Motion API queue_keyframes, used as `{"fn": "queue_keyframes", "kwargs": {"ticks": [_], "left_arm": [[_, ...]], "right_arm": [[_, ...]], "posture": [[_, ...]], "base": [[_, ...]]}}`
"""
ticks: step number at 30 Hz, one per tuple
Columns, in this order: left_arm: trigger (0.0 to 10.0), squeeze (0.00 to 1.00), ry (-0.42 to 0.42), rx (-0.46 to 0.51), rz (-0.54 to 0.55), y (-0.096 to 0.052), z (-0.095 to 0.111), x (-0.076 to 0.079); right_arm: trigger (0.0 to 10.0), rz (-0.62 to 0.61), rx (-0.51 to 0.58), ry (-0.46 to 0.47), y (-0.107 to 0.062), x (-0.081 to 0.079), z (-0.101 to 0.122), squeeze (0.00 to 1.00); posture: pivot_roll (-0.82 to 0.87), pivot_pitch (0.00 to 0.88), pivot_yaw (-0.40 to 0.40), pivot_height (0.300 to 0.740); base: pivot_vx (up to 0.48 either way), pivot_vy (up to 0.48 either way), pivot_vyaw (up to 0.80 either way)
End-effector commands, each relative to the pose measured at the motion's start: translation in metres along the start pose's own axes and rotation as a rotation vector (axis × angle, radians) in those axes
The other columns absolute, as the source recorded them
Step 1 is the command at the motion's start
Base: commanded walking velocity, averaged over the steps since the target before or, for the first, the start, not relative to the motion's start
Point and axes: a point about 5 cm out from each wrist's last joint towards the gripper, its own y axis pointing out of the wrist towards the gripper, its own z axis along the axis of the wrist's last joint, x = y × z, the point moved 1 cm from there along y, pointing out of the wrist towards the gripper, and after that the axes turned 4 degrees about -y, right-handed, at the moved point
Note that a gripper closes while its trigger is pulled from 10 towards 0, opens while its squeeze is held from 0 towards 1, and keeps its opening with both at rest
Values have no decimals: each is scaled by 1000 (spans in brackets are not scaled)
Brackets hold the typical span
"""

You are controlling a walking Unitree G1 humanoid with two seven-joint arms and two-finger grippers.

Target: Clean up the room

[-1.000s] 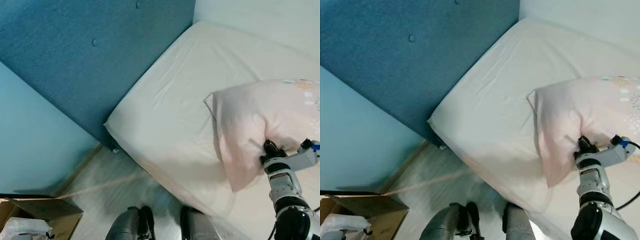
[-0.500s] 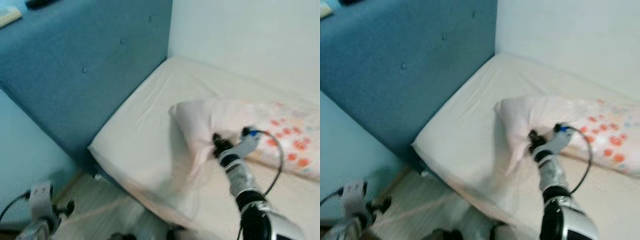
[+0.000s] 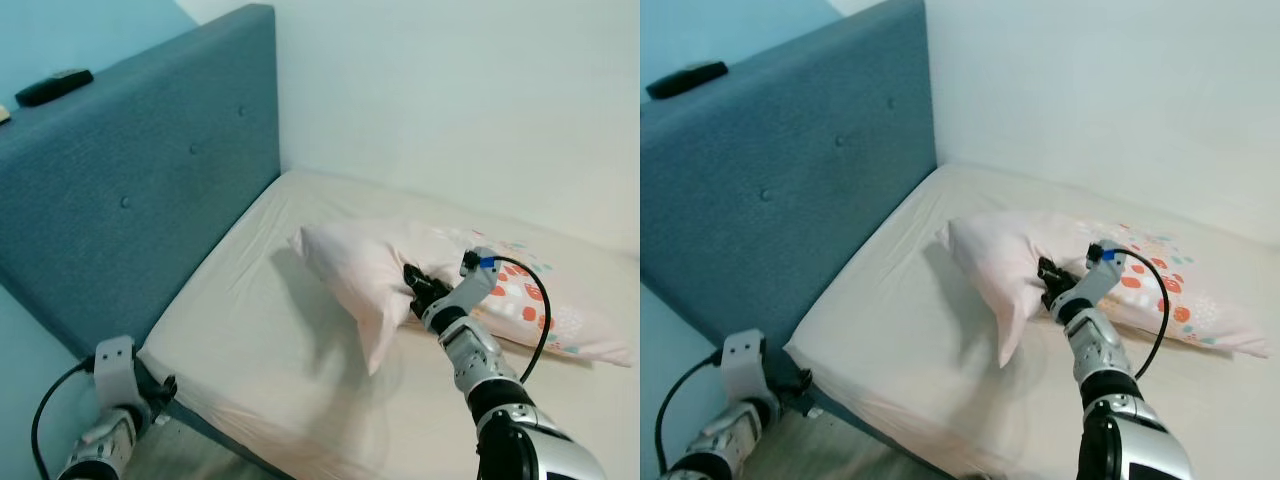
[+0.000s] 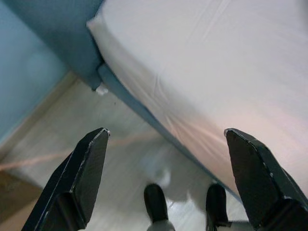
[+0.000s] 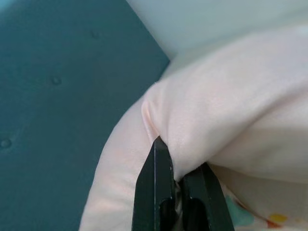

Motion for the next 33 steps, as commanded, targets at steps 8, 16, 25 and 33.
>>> {"fn": "queue_keyframes", "kwargs": {"ticks": [8, 16, 25, 33], "left_arm": [[10000, 0, -39, -81, 32, -7, -29, -5], [10000, 0, -21, -79, 10, -5, -28, 1], [10000, 0, 7, -123, 21, -9, -40, -4], [10000, 0, 33, -155, 25, -14, -50, -9]], "right_arm": [[10000, 144, -72, -188, 12, -27, -1, 0], [10000, 260, -100, -271, 18, -48, -5, 0], [10000, 81, -53, -327, 18, -19, 23, 0], [10000, -42, -4, -335, 14, 0, 42, 0]], "posture": [[-15, 0, -43, 740], [-2, 0, -41, 740], [2, 0, -36, 740], [0, 0, -33, 740]], "base": [[0, 0, 177], [0, 0, 800], [0, 0, 800], [0, 0, 793]]}}
